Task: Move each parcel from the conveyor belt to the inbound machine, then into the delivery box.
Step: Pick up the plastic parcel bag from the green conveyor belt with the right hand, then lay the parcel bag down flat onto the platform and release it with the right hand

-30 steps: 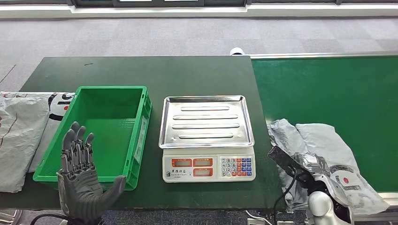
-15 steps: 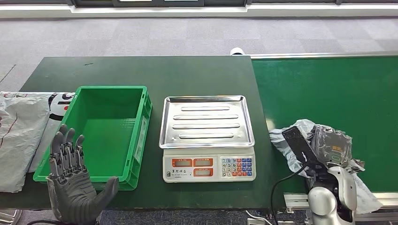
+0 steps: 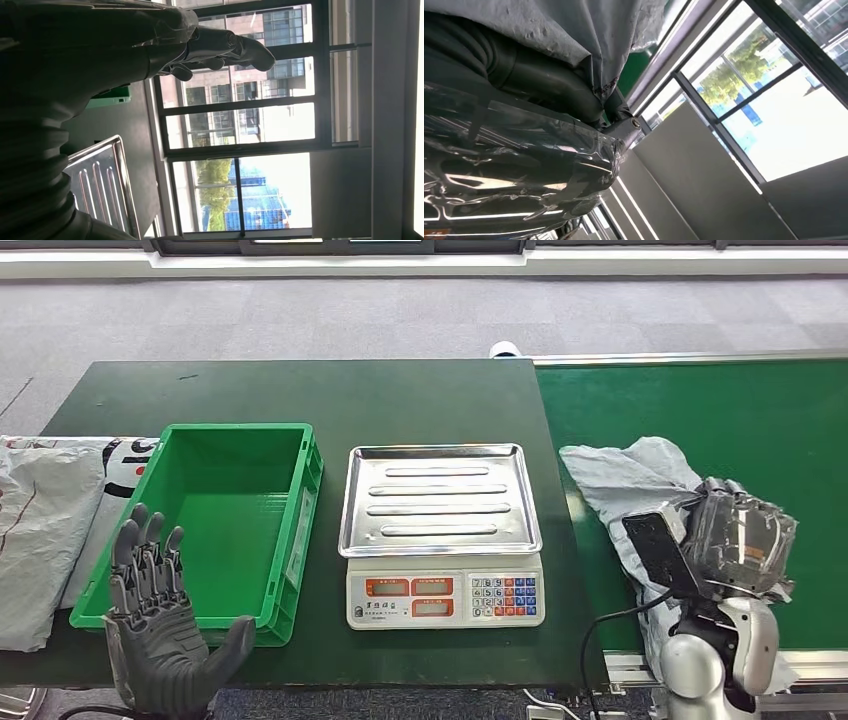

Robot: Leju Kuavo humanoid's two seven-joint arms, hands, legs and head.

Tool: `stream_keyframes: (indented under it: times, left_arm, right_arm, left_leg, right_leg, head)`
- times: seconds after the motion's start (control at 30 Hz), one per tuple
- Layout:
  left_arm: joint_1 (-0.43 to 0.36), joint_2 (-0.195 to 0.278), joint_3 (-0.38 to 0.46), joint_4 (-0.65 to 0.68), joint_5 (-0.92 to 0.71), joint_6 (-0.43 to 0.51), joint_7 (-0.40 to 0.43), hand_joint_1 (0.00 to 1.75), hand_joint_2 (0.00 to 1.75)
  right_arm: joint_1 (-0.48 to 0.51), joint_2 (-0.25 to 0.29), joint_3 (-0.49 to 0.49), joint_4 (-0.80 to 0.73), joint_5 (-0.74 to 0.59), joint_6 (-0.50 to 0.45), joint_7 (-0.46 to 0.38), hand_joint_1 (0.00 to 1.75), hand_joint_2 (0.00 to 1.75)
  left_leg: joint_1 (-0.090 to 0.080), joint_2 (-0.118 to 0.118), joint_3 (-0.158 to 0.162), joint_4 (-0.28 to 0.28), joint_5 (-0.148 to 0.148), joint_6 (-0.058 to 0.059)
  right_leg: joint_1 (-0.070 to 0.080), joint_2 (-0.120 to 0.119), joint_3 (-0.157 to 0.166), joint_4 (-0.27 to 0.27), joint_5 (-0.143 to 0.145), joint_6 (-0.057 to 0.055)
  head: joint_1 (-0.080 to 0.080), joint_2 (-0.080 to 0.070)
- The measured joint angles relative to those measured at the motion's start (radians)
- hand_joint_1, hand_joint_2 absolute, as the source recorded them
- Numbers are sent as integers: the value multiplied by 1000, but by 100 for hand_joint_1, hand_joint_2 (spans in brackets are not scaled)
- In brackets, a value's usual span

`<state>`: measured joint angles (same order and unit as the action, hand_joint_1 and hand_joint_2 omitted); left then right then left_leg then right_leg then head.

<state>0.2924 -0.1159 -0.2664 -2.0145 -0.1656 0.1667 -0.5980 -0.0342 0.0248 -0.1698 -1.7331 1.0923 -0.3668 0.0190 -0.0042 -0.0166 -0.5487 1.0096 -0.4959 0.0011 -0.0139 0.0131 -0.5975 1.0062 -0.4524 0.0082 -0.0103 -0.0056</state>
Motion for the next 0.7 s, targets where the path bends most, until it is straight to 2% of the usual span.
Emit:
stream_keyframes:
  times: [0.17, 0.33, 0.7]
  left_arm:
    - [-6, -4, 0, 9, 2, -4, 1, 0, 175]
    - [-26, -11, -2, 32, 9, -20, 7, 0, 175]
    - [-82, -13, -31, 107, 36, -42, 11, 0, 175]
  right_arm:
    - [-18, 0, 0, -2, 7, -68, -19, 175, 175]
    - [-77, 0, 8, 7, 47, -138, -46, 175, 175]
    - [-241, 0, 143, 102, 97, -225, -111, 175, 175]
  left_leg:
    - [0, 0, 0, 0, 0, 0]
    - [0, 0, -3, 0, 0, 0]
    - [0, 0, 2, 0, 1, -1]
  right_leg:
    - [0, 0, 0, 0, 0, 0]
    - [0, 0, 2, 0, 0, 0]
    - [0, 1, 2, 1, 1, 0]
  head:
    - [0, 0]
    - [0, 0]
    - [0, 0]
